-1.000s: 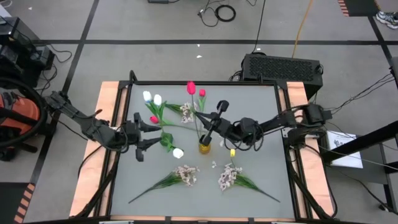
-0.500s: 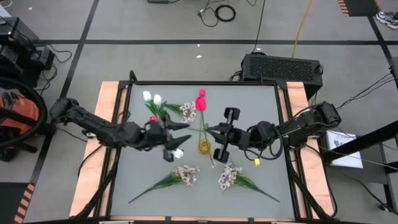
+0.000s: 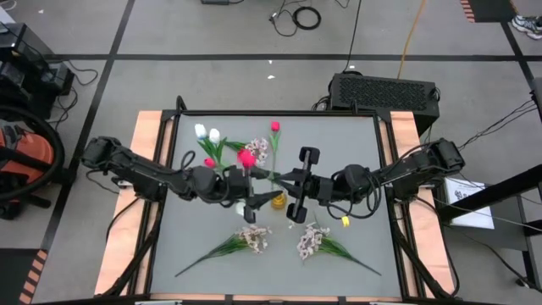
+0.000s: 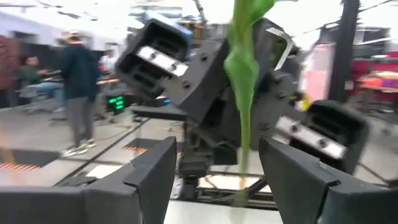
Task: Sort flowers into vase by color
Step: Put the right pink flower into the yellow flower vase
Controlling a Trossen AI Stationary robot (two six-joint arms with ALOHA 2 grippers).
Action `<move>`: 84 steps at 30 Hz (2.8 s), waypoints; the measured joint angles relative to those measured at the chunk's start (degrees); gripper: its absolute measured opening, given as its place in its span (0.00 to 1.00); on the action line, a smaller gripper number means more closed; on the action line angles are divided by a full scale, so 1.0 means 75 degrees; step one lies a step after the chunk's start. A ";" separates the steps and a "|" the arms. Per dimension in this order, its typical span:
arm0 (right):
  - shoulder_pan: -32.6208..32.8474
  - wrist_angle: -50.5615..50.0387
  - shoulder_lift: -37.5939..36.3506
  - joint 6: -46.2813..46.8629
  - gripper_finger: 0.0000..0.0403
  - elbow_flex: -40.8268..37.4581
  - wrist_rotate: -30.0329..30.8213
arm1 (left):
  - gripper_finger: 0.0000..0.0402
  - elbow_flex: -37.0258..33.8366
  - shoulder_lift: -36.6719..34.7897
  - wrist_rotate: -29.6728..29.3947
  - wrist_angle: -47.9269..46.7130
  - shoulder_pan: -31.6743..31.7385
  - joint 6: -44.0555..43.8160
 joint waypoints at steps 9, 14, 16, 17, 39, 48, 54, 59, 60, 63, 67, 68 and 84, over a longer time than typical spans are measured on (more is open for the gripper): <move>0.0000 -0.0021 0.0000 -0.0138 0.00 0.0000 0.0009 | 0.43 0.0003 -0.0027 0.0613 0.0024 0.0086 0.0000; 0.0015 -0.0040 0.0000 -0.0123 0.00 0.0000 0.0264 | 0.21 0.0003 -0.0027 0.0837 -0.0013 0.0207 0.0016; 0.0079 -0.0172 0.0000 -0.0017 0.00 0.0000 0.0695 | 0.08 0.0003 -0.0035 0.0858 -0.0037 0.0207 0.0088; 0.0122 -0.0330 -0.0001 -0.0021 0.01 0.0004 0.0857 | 0.05 0.0001 -0.0060 0.0849 -0.0124 0.0207 0.0149; -0.0136 -0.4980 -0.1635 0.4665 0.51 -0.0003 0.1286 | 0.01 -0.0002 -0.0682 -0.0236 -0.2255 0.0259 0.0646; -0.0735 -0.4555 -0.1187 0.5361 0.50 -0.0003 0.0186 | 0.01 -0.0002 -0.0682 -0.0219 -0.2578 0.0344 0.0624; -0.0861 -0.4312 -0.0926 0.5535 0.50 -0.0003 -0.0245 | 0.02 -0.0002 -0.0679 -0.0190 -0.2670 0.0455 0.0611; -0.0932 -0.4235 -0.0912 0.5492 0.43 -0.0003 -0.0243 | 0.02 -0.0002 -0.0677 -0.0196 -0.2834 0.0446 0.0597; -0.0930 -0.4233 -0.0912 0.5489 0.40 -0.0003 -0.0229 | 0.02 -0.0002 -0.0677 -0.0196 -0.2825 0.0446 0.0600; -0.0938 -0.4231 -0.0912 0.5475 0.26 -0.0003 -0.0230 | 0.02 -0.0002 -0.0677 -0.0271 -0.2824 0.0460 0.0595; -0.0950 -0.4233 -0.0924 0.5460 0.04 -0.0003 -0.0218 | 0.06 -0.0002 -0.0677 -0.0385 -0.2834 0.0460 0.0127; -0.0953 -0.4264 -0.0960 0.5463 0.03 -0.0003 -0.0159 | 0.09 -0.0002 -0.0689 -0.0383 -0.2842 0.0457 0.0014; -0.0775 -0.4718 -0.0944 0.5447 0.00 -0.0003 0.0830 | 0.60 -0.0002 -0.2426 -0.1845 -0.4407 -0.0772 0.0012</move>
